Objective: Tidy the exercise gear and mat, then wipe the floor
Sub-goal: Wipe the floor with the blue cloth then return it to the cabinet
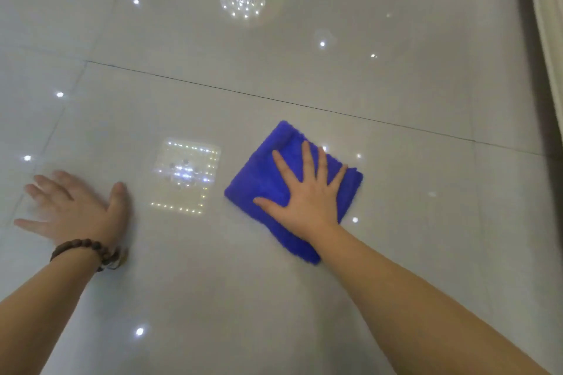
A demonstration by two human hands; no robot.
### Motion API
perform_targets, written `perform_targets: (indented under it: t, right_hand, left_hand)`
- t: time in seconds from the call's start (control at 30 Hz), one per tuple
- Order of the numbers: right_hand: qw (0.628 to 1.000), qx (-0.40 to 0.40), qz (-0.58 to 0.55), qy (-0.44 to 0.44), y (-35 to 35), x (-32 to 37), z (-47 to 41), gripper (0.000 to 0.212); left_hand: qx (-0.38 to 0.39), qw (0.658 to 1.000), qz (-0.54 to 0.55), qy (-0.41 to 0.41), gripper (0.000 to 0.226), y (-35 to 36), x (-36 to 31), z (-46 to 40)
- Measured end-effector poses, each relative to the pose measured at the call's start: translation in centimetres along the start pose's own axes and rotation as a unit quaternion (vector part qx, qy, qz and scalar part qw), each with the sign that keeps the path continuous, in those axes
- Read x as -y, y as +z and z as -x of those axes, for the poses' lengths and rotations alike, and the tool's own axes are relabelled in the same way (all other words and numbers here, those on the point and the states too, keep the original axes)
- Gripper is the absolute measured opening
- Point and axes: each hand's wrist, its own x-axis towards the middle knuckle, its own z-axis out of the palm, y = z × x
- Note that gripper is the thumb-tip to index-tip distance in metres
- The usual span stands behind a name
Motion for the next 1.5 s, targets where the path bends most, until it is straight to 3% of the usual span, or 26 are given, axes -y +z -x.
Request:
perform_targets:
  t: [0.07, 0.1, 0.13, 0.2, 0.27, 0.3, 0.33, 0.4, 0.47, 0.53, 0.57, 0.63, 0.7, 0.73, 0.77, 0.83, 0.9, 0.93, 0.97, 1.07, 1.13, 1.2, 1.3, 1.37, 1.43, 1.5]
  right_hand:
    - [0.979, 0.024, 0.044, -0.199, 1.2, 3.0, 0.4, 0.083]
    - [0.967, 0.01, 0.058, -0.25, 1.1, 2.8, -0.6, 0.078]
    - [0.968, -0.013, 0.06, -0.244, 0.8, 1.9, -2.3, 0.075]
    - [0.996, -0.039, 0.024, -0.072, -0.6, -0.3, -5.9, 0.072]
    - [0.984, -0.048, -0.051, 0.165, -1.7, -0.2, -8.3, 0.073]
    - [0.975, -0.051, -0.056, 0.211, -1.6, 1.5, -8.3, 0.075]
    - [0.981, -0.056, -0.035, 0.184, -1.0, 4.1, -7.7, 0.077]
    - [0.999, -0.039, 0.007, -0.028, 1.2, 10.3, -4.6, 0.081]
    - [0.971, -0.012, 0.06, -0.229, 2.7, 13.9, -2.9, 0.079]
    - [0.955, -0.03, 0.073, -0.285, 2.0, 14.5, -7.3, 0.075]
    - [0.964, -0.042, 0.074, -0.25, 1.5, 14.3, -10.4, 0.074]
    - [0.995, -0.031, 0.036, -0.082, -0.3, 14.4, -16.3, 0.076]
    - [0.994, -0.041, -0.032, 0.097, -1.5, 16.6, -20.1, 0.082]
    - [0.99, -0.047, -0.04, 0.127, -1.1, 19.0, -20.5, 0.085]
    - [0.994, -0.043, -0.03, 0.098, -0.6, 22.2, -19.9, 0.087]
    - [0.993, -0.01, 0.027, -0.117, 1.4, 28.6, -16.6, 0.088]
    - [0.939, 0.048, 0.087, -0.329, 2.6, 32.7, -14.0, 0.082]
    - [0.923, 0.055, 0.105, -0.367, 2.5, 33.2, -14.8, 0.078]
    - [0.93, 0.043, 0.104, -0.35, 2.1, 32.7, -16.7, 0.075]
    - [0.99, -0.006, 0.024, -0.137, 0.4, 28.1, -22.1, 0.072]
    - [0.998, -0.032, -0.009, -0.052, 0.1, 25.9, -21.9, 0.07]
    - [0.994, -0.048, 0.016, -0.094, 0.9, 25.3, -18.1, 0.069]
    - [0.953, -0.023, 0.046, -0.3, 2.1, 22.0, -12.3, 0.066]
    - [0.944, -0.035, 0.062, -0.321, 1.5, 16.8, -12.1, 0.064]
    - [0.986, -0.072, 0.034, -0.15, 0.0, 10.6, -13.2, 0.066]
    - [0.987, -0.094, -0.049, 0.125, -1.2, 5.4, -12.6, 0.073]
  left_hand:
    - [0.029, 0.999, -0.023, 0.028, 0.095, -1.2, -0.4, 0.9]
    - [0.028, 0.999, -0.015, 0.035, 0.095, -1.3, 0.1, 0.5]
    - [0.024, 0.999, -0.03, 0.034, 0.094, -1.7, 0.1, 0.5]
    - [0.016, 0.999, -0.037, 0.021, 0.09, -1.3, 1.4, -0.3]
    - [0.028, 0.999, -0.019, -0.008, 0.09, -1.5, 2.0, -0.1]
    - [0.024, 1.0, -0.011, -0.01, 0.09, -1.5, 2.1, -0.2]
    - [0.031, 0.999, -0.01, -0.012, 0.089, -1.6, 2.0, -0.2]
    - [0.034, 0.999, -0.013, -0.014, 0.085, -1.7, 2.0, -0.2]
    - [0.038, 0.999, -0.012, -0.017, 0.079, -1.8, 2.0, -0.3]
    - [0.043, 0.999, 0.001, -0.019, 0.076, -1.8, 2.0, -0.4]
    - [0.039, 0.999, 0.005, -0.019, 0.076, -1.7, 2.0, -0.4]
    - [0.037, 0.999, 0.017, -0.017, 0.076, -1.7, 2.1, -0.4]
    - [0.032, 0.999, 0.021, -0.016, 0.077, -1.4, 2.1, -0.6]
    - [0.031, 0.999, 0.024, -0.018, 0.078, -1.3, 2.1, -0.6]
    - [0.033, 0.999, 0.029, -0.022, 0.079, -1.4, 2.1, -0.7]
    - [0.038, 0.998, 0.033, -0.024, 0.08, -1.4, 2.1, -0.7]
    - [0.04, 0.998, 0.031, -0.026, 0.082, -1.5, 2.1, -0.8]
    - [0.043, 0.998, 0.031, -0.03, 0.083, -1.6, 2.1, -0.8]
    - [0.046, 0.998, 0.029, -0.031, 0.083, -1.6, 2.1, -0.8]
    - [0.057, 0.998, 0.026, -0.027, 0.082, -1.6, 2.0, -0.7]
    - [0.057, 0.998, 0.025, -0.027, 0.082, -1.6, 2.1, -0.8]
    - [0.06, 0.998, 0.025, -0.028, 0.082, -1.8, 2.0, -0.7]
    - [0.057, 0.998, 0.028, -0.029, 0.081, -1.7, 2.1, -0.7]
    - [0.061, 0.998, 0.019, -0.026, 0.08, -1.7, 2.0, -0.6]
    - [0.057, 0.998, 0.01, -0.024, 0.08, -1.7, 2.0, -0.4]
    - [0.055, 0.998, 0.001, -0.027, 0.079, -1.7, 1.9, -0.3]
